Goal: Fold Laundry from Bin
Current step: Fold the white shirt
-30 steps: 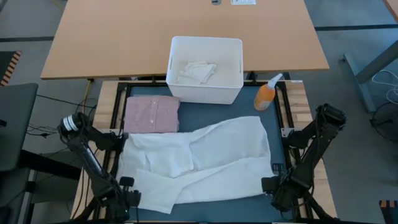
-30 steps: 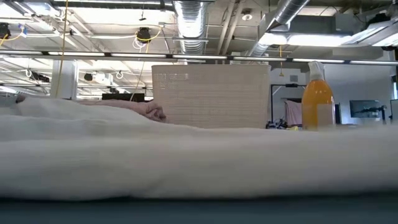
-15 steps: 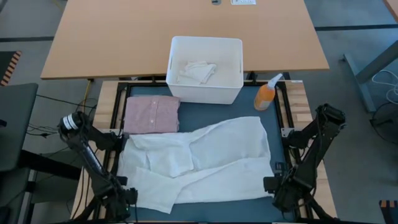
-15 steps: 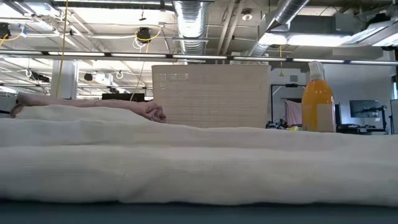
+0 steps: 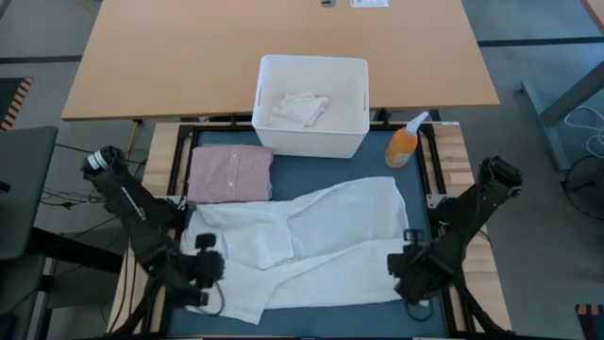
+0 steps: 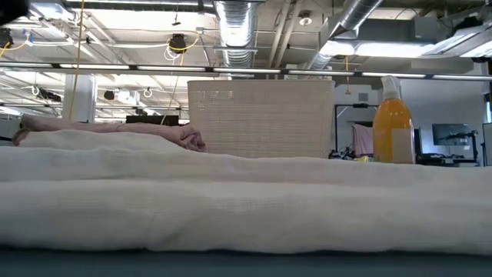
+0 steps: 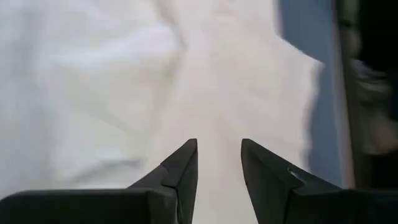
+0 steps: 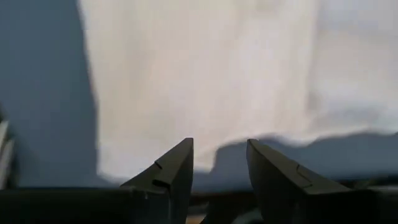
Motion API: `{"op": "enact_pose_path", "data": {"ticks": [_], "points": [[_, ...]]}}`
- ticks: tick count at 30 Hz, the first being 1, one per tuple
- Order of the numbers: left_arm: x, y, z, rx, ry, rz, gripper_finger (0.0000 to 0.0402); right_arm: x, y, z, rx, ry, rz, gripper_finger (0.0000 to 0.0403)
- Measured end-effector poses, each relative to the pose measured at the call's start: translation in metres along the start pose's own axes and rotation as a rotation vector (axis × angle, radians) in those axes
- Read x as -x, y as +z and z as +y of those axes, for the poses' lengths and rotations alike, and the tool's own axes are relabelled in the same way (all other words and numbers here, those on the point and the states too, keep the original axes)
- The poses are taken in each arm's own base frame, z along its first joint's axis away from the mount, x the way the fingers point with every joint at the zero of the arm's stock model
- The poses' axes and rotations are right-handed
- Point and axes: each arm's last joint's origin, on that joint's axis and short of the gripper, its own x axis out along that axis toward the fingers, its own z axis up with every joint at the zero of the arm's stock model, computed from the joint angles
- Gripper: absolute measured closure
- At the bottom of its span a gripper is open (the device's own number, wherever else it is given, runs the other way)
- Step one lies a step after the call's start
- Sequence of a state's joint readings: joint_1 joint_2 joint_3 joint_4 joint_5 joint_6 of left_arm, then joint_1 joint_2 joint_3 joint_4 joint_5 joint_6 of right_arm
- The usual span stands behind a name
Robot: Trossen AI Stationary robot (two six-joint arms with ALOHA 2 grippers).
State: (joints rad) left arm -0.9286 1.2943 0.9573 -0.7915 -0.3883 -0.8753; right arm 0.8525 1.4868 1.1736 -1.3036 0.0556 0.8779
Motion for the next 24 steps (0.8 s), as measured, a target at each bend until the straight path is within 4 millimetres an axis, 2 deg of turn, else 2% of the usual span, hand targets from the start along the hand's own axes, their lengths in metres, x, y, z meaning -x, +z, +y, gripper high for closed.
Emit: {"op": "enact_pose_path", "data": {"ticks": [7, 12, 17, 21, 24], "points": [[-0.033, 0.014, 0.024, -0.074, 0.093, 0.077, 0.0291, -0.003, 0.025, -0.022, 0.065, -0.097, -0.107, 0.0229], [-0.046, 0.012, 0.04, -0.033, 0.054, 0.193, 0.0291, -0.028, 0.036, -0.048, 0.063, -0.091, -0.082, 0.0229], [-0.051, 0.004, 0.045, -0.027, 0.058, 0.232, 0.0291, -0.052, 0.026, -0.076, 0.007, -0.06, -0.046, 0.0229], [-0.056, -0.003, 0.05, -0.008, 0.1, 0.244, 0.0291, -0.063, 0.012, -0.087, -0.029, 0.079, -0.041, 0.0229], [-0.062, -0.012, 0.056, 0.016, 0.126, 0.262, 0.0291, -0.071, -0.002, -0.094, -0.064, 0.11, -0.045, 0.0229]]}}
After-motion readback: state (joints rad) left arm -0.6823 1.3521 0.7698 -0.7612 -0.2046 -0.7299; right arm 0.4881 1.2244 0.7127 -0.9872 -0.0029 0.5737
